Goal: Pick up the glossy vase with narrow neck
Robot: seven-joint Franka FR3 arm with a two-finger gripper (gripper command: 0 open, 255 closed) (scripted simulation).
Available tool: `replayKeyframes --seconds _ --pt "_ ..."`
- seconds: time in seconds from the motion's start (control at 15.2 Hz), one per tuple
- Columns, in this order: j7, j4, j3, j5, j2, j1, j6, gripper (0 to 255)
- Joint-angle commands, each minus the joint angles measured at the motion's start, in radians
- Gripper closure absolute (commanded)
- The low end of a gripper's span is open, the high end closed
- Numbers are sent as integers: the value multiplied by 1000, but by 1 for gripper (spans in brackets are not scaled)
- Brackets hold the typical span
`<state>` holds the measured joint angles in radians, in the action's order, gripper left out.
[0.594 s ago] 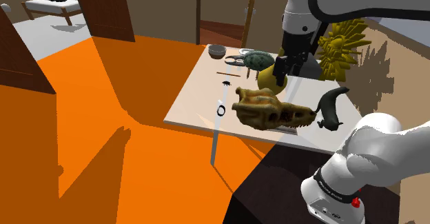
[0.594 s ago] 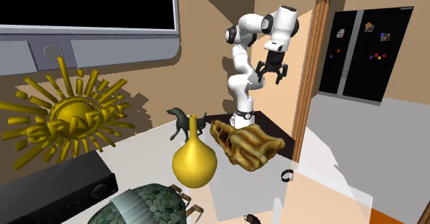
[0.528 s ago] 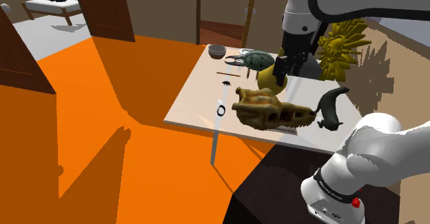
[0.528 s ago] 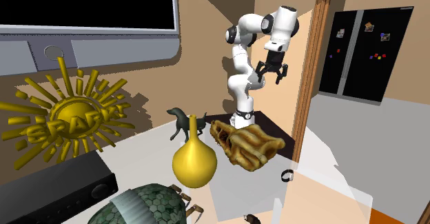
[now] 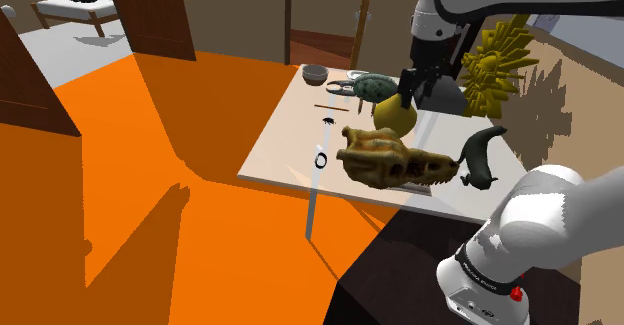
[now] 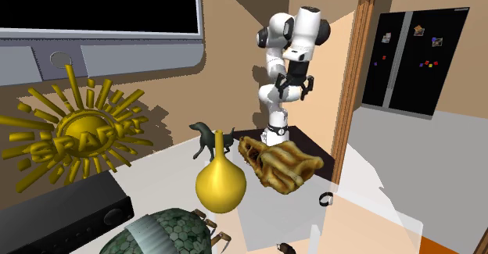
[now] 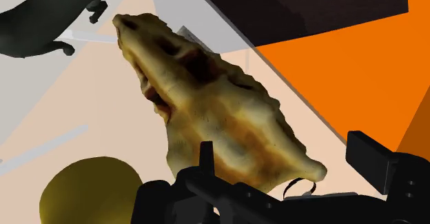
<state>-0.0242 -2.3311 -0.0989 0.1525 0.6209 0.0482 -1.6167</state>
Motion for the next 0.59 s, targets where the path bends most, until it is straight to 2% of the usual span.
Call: replayKeyframes --seconds 0.0,0.53 --pt "44 42 -41 16 -52 14 -22 0" --pt "214 210 -192 24 -267 52 -107 0"
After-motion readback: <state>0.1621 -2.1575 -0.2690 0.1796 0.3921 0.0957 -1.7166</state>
